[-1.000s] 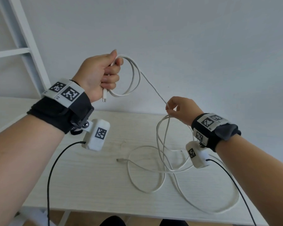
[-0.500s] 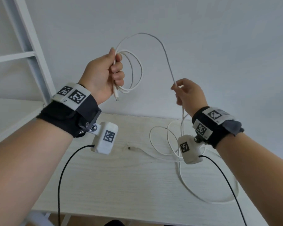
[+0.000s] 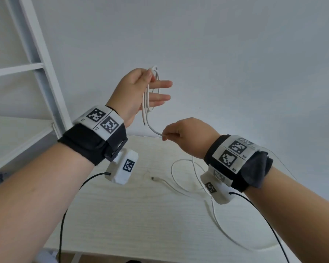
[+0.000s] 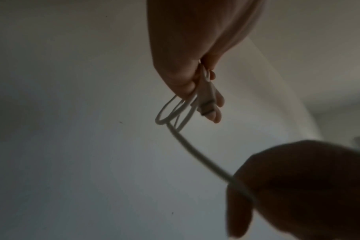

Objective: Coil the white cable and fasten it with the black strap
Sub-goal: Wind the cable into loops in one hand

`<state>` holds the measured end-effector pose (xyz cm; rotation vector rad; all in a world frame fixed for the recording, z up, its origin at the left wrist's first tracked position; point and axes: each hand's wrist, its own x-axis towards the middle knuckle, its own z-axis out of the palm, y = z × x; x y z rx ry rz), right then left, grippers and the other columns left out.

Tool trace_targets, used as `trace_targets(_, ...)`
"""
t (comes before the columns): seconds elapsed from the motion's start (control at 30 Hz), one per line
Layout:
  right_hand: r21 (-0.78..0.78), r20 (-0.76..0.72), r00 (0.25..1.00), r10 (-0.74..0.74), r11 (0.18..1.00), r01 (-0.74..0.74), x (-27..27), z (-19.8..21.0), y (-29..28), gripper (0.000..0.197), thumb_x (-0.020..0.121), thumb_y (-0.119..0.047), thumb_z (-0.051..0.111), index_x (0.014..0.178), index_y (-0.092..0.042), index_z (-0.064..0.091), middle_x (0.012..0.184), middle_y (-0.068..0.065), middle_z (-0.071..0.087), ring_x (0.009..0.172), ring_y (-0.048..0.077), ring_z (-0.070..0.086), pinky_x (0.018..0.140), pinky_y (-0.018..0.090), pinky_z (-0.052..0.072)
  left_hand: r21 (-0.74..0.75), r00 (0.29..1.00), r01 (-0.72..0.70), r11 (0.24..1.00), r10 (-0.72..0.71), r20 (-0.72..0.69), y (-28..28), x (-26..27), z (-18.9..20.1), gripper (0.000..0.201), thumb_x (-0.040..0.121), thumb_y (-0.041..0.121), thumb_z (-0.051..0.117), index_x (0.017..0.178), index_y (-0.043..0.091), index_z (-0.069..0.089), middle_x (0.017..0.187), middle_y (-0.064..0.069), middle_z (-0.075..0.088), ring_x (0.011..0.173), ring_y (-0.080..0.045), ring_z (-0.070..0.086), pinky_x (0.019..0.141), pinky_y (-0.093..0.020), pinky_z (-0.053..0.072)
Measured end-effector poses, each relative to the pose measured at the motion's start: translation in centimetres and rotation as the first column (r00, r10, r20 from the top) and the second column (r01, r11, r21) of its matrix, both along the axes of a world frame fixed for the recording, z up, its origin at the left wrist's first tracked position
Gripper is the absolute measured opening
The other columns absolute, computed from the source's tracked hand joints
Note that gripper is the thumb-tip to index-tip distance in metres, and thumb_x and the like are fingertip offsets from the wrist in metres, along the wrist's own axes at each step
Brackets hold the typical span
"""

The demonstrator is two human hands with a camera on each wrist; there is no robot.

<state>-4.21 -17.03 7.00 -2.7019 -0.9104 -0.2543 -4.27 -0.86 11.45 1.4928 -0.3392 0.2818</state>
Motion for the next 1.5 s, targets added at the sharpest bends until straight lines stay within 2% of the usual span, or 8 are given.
trace_targets(0.17, -0.017, 0.088, 0.992, 0.087, 0.996, -0.086, -0.6, 1.4, 0.1, 0.024, 0.094, -0.026, 0.043, 0.097, -0.025, 0.066, 0.098, -0.002, 0.069, 0.090, 0.018, 0.059, 0.078, 0.036, 0.049, 0.271, 0.997, -0.078, 0.960, 0.074, 0.024, 0.1, -0.2, -0.9, 0.028, 0.102, 0.028, 0.033, 0.081, 0.016, 0.045, 0.098, 0.002, 0.074, 0.077, -0.025, 0.074, 0.073, -0.033, 0.060)
trace_targets(0.3, 0.104, 0.155, 0.977, 0.147, 0.981, -0.164, -0.7, 2.5, 0.0, 0.023, 0.094, -0.024, 0.047, 0.096, -0.018, 0.069, 0.102, -0.002, 0.069, 0.078, -0.003, 0.051, 0.073, 0.028, 0.049, 0.424, 0.994, -0.107, 0.899, 0.105, 0.028, -0.1, -0.6, -1.5, 0.024, 0.102, 0.027, 0.036, 0.087, 0.014, 0.049, 0.084, 0.010, 0.071, 0.059, -0.009, 0.071, 0.052, -0.016, 0.053)
trace_targets(0.43, 0.216, 0.218, 0.971, 0.099, 0.965, -0.147, 0.0, 3.3, -0.2, 0.021, 0.093, -0.022, 0.048, 0.097, -0.017, 0.068, 0.083, -0.002, 0.066, 0.077, 0.017, 0.059, 0.075, 0.040, 0.050, 0.438, 0.999, -0.016, 0.899, 0.034, -0.034, -0.4, -1.2, -1.7, 0.028, 0.101, 0.030, 0.036, 0.090, 0.009, 0.052, 0.082, -0.004, 0.070, 0.056, -0.022, 0.072, 0.057, -0.029, 0.056)
trace_targets(0.57, 0.345, 0.259, 0.966, 0.014, 0.933, -0.106, 0.5, 3.6, -0.1, 0.015, 0.090, -0.023, 0.053, 0.090, -0.014, 0.065, 0.072, -0.006, 0.058, 0.066, 0.010, 0.053, 0.067, 0.030, 0.046, 0.489, 1.000, -0.017, 0.872, 0.022, -0.004, -0.6, -1.3, -1.6, 0.032, 0.102, 0.031, 0.033, 0.095, 0.008, 0.054, 0.069, 0.000, 0.073, 0.035, -0.015, 0.051, 0.046, -0.029, 0.044)
trace_targets(0.7, 0.495, 0.260, 0.964, -0.048, 0.864, -0.090, 0.7, 4.2, -0.3, 0.027, 0.079, -0.030, 0.070, 0.082, -0.017, 0.046, 0.057, -0.009, 0.044, 0.050, 0.005, 0.041, 0.053, 0.018, 0.038, 0.427, 0.999, 0.019, 0.904, 0.000, -0.043, -0.6, -1.2, -1.8, 0.032, 0.101, 0.029, 0.036, 0.081, 0.010, 0.052, 0.048, 0.000, 0.059, 0.032, -0.013, 0.029, 0.042, -0.026, 0.025)
trace_targets(0.97, 0.572, 0.190, 0.972, -0.141, 0.820, 0.007, 2.4, 4.8, -0.9, 0.043, 0.062, -0.051, 0.075, 0.068, -0.019, 0.048, 0.055, -0.011, 0.044, 0.050, 0.003, 0.038, 0.047, 0.010, 0.033, 0.312, 0.990, 0.117, 0.943, -0.085, -0.112, -0.4, -1.5, -1.5, 0.038, 0.101, 0.032, 0.035, 0.075, 0.011, 0.053, 0.046, 0.006, 0.028, 0.035, -0.006, 0.019, 0.037, -0.017, 0.017)
trace_targets(1.17, 0.611, 0.002, 0.994, -0.110, 0.787, 0.086, 3.9, 3.1, -1.7, 0.048, 0.076, -0.047, 0.067, 0.071, 0.000, 0.057, 0.055, -0.002, 0.044, 0.050, 0.011, 0.037, 0.051, 0.021, 0.035, 0.136, 0.959, 0.225, 0.965, -0.195, -0.205, 0.2, -1.4, -1.7, 0.033, 0.100, 0.028, 0.037, 0.073, 0.015, 0.050, 0.044, 0.009, 0.026, 0.031, -0.004, 0.019, 0.035, -0.016, 0.014)
trace_targets(1.5, 0.601, -0.290, 0.956, -0.049, 0.768, 0.221, 4.6, -1.6, -4.4, 0.034, 0.094, -0.031, 0.046, 0.064, -0.017, 0.057, 0.053, -0.004, 0.040, 0.047, 0.007, 0.040, 0.058, 0.026, 0.049, -0.364, 0.950, 0.211, 0.907, -0.278, -0.141, 2.3, -0.3, 0.4, 0.034, 0.099, 0.028, 0.032, 0.071, 0.018, 0.048, 0.040, 0.008, 0.028, 0.028, -0.002, 0.022, 0.031, -0.016, 0.017)
